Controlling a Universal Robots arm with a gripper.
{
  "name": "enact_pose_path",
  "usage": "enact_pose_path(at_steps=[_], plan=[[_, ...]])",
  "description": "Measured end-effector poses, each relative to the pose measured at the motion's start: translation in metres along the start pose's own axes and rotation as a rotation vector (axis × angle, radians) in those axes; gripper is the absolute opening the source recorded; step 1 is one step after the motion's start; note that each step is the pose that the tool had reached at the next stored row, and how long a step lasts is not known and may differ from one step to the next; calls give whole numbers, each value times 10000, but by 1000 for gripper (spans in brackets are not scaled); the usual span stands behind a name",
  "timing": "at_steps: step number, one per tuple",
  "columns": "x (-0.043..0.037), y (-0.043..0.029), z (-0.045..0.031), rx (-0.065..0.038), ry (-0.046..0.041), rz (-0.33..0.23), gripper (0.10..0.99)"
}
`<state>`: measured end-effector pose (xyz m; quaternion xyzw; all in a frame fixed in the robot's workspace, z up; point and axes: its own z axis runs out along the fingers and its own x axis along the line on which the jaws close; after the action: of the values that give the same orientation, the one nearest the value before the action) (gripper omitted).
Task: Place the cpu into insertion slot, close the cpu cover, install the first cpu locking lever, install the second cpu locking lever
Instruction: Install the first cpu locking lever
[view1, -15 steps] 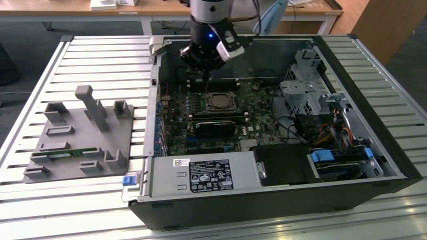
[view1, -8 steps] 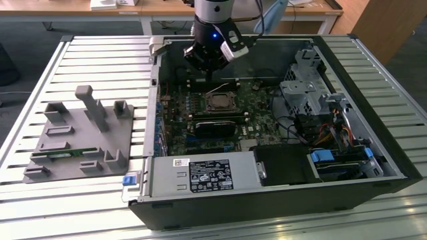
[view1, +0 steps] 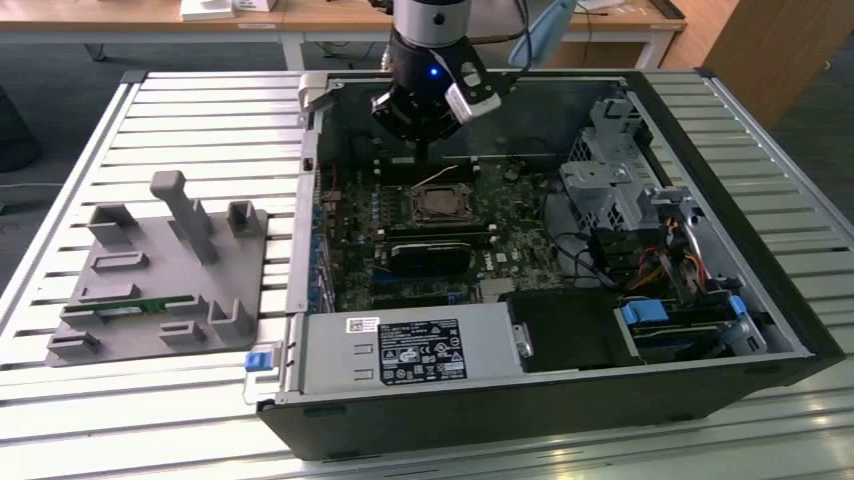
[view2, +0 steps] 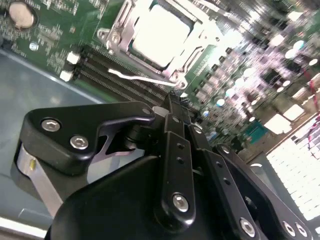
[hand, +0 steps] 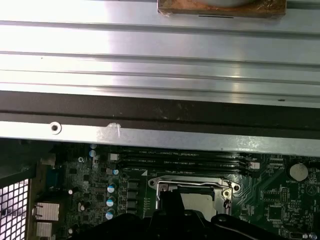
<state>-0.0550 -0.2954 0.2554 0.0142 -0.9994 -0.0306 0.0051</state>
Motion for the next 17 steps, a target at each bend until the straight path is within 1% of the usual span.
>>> enact_pose_path(at_steps=[1,2,5,7,8,11,12,17], plan=[[0,-2,4,-114,-3,-1,106],[0,-2,14,-137,-15,3,106],[-2,-3,43,-132,-69,58,106],[-17,-3,65,-131,-89,102,106],[-31,-4,78,-133,-90,102,106],[-131,-7,104,-134,-90,102,106],[-146,-8,116,-136,-90,101,106],[-160,-11,203,-134,-89,83,106]])
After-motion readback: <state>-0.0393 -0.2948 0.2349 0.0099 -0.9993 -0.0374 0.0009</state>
